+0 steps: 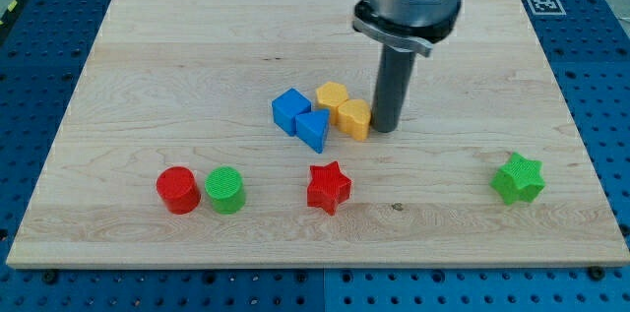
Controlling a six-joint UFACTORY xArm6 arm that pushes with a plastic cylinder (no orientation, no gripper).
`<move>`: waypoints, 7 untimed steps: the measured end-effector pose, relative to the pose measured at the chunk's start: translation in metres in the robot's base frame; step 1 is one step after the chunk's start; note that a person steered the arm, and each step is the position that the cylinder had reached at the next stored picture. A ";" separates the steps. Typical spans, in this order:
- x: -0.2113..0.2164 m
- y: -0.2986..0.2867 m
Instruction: Slide the green star towards the red star
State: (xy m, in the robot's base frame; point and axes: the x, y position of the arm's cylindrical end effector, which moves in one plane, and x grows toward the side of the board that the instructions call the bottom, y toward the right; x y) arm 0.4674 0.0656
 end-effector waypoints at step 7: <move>0.075 0.178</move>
State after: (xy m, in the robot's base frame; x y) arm 0.5421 0.2437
